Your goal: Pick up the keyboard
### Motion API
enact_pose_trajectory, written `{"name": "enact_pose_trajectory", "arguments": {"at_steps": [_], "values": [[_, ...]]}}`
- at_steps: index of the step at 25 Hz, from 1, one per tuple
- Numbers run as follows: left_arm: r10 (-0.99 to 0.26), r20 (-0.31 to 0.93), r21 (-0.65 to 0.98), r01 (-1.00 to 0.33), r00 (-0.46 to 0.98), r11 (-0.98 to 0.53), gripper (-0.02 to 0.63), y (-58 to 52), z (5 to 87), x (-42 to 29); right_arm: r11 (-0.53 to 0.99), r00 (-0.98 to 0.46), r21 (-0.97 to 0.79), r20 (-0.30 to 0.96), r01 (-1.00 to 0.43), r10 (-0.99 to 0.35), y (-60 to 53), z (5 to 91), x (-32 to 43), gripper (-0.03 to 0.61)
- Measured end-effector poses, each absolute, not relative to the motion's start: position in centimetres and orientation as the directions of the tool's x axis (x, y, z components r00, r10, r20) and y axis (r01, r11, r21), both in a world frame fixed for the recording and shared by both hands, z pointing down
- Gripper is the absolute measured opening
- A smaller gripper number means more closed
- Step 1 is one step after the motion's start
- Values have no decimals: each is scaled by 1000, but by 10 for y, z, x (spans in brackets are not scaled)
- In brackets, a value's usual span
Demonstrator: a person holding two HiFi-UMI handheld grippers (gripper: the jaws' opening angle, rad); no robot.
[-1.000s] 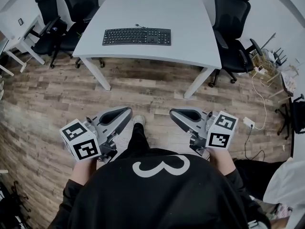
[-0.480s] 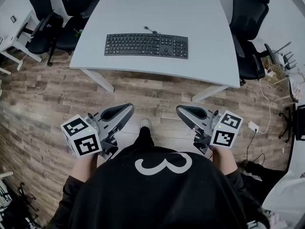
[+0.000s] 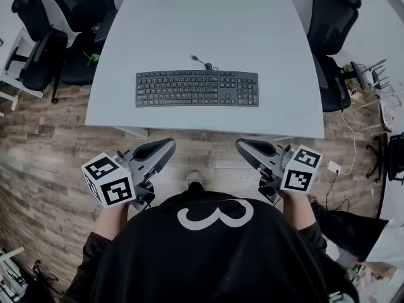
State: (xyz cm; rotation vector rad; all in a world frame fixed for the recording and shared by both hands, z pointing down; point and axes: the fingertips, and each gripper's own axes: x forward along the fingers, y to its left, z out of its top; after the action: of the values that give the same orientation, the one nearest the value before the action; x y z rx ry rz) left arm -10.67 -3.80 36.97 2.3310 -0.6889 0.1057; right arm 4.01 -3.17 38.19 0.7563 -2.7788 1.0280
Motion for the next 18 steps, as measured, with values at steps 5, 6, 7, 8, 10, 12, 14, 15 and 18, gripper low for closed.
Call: {"name": "enact_pose_trajectory", "arguments": {"at_steps": [5, 6, 7, 8, 10, 12, 14, 15, 18], "values": [[-456, 262, 617, -510, 851, -599, 14, -61, 379, -124, 634, -855, -581, 264, -511, -447, -51, 382, 42, 9], [-459, 261, 618, -512, 849, -597, 14, -66, 381, -127, 627, -849, -580, 271, -520, -454, -55, 383, 46, 9], [-464, 258, 620, -513, 847, -594, 14, -72, 382, -130, 618, -842, -580, 279, -531, -462, -61, 385, 50, 10], [-471, 255, 623, -516, 845, -587, 14, -78, 384, -133, 610, -835, -579, 286, -542, -470, -66, 386, 55, 10], [-486, 256, 630, -526, 836, -572, 14, -87, 386, -138, 596, -822, -576, 294, -560, -488, -76, 389, 63, 9], [-502, 260, 625, -540, 825, -564, 14, -96, 388, -140, 588, -815, -576, 293, -568, -500, -86, 390, 70, 11], [-519, 272, 617, -561, 810, -552, 15, -103, 389, -142, 587, -816, -580, 289, -565, -501, -95, 391, 73, 11], [-528, 278, 612, -571, 803, -547, 15, -107, 389, -144, 588, -818, -581, 288, -562, -497, -99, 391, 74, 11], [-553, 281, 603, -593, 785, -534, 15, -122, 386, -149, 589, -816, -576, 294, -567, -498, -117, 392, 79, 11]]}}
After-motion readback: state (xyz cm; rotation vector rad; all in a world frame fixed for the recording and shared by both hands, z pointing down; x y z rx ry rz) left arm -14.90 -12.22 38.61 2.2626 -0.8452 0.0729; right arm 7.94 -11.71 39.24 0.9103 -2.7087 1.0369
